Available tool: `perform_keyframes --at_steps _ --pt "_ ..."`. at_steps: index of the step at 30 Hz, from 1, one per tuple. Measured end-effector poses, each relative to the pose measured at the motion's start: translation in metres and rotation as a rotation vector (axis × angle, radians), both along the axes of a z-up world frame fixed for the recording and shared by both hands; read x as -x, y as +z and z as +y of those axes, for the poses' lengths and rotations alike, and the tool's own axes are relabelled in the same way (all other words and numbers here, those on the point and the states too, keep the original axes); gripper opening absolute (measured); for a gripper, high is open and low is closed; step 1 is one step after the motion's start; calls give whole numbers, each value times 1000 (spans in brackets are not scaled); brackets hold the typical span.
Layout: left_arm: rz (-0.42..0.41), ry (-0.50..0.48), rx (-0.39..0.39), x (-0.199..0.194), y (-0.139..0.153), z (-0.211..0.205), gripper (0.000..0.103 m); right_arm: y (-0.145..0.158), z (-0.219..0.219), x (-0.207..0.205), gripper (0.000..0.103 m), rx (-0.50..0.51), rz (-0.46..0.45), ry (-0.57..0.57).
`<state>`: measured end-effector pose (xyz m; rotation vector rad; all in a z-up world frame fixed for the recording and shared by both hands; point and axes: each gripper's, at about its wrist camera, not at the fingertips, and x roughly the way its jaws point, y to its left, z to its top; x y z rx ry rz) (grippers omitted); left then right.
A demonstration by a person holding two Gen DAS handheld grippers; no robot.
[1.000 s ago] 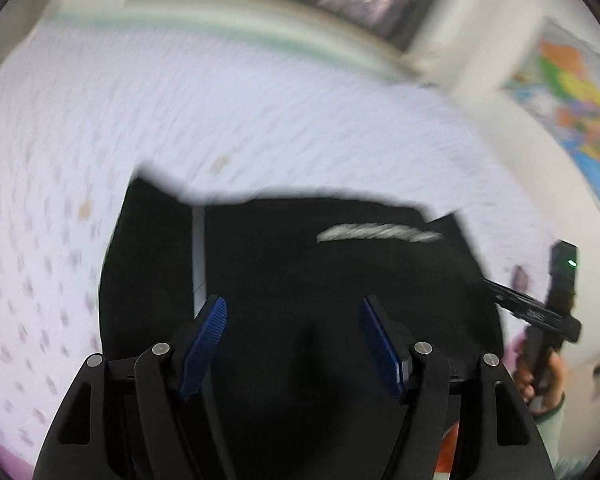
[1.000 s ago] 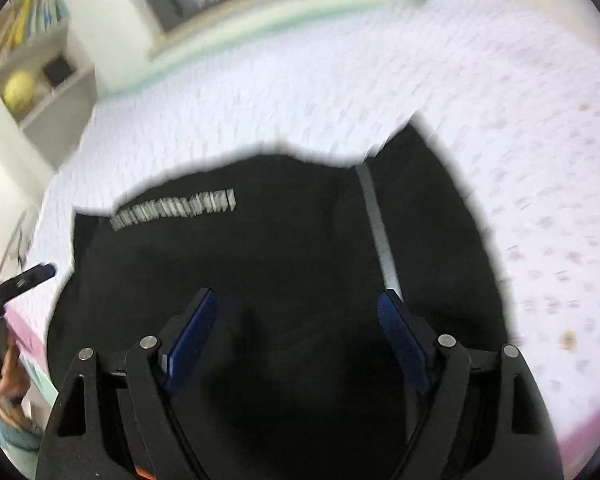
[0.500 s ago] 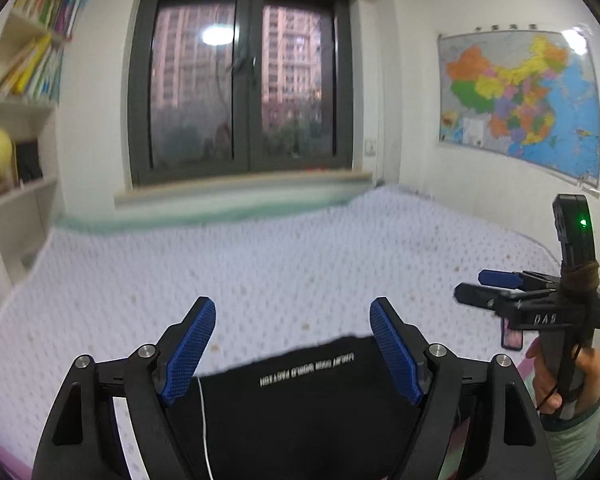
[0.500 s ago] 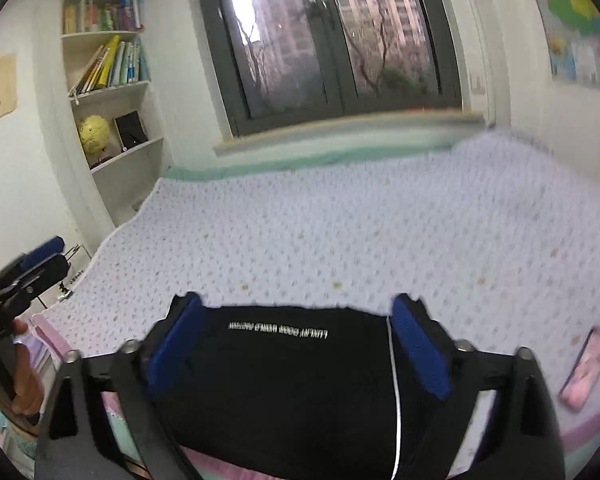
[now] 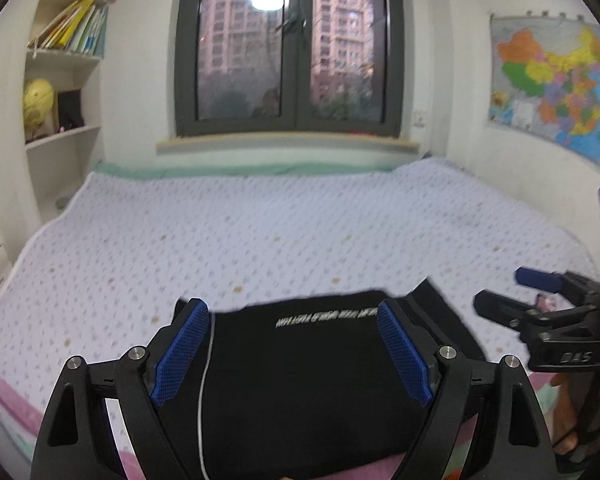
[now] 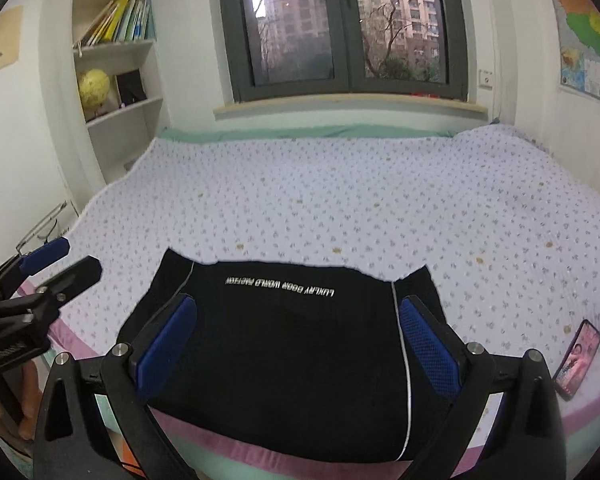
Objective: Fold large clothes
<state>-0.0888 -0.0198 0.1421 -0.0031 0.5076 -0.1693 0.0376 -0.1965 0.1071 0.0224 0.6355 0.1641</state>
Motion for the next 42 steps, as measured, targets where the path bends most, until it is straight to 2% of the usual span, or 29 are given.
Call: perform_keyframes --at_steps 3,9,30,42 --pt "27 25 -34 -4 -14 1 87 -16 3 -4 102 20 27 -9" --pt "74 32 -26 -13 -28 11 87 -37 -4 -12 102 -18 87 -26" --pt "182 41 -56 -36 -62 14 87 -78 -9 -33 102 25 176 -85" --pt "215 27 -74 -44 -72 9 87 -90 -10 -42 102 -18 219 -59"
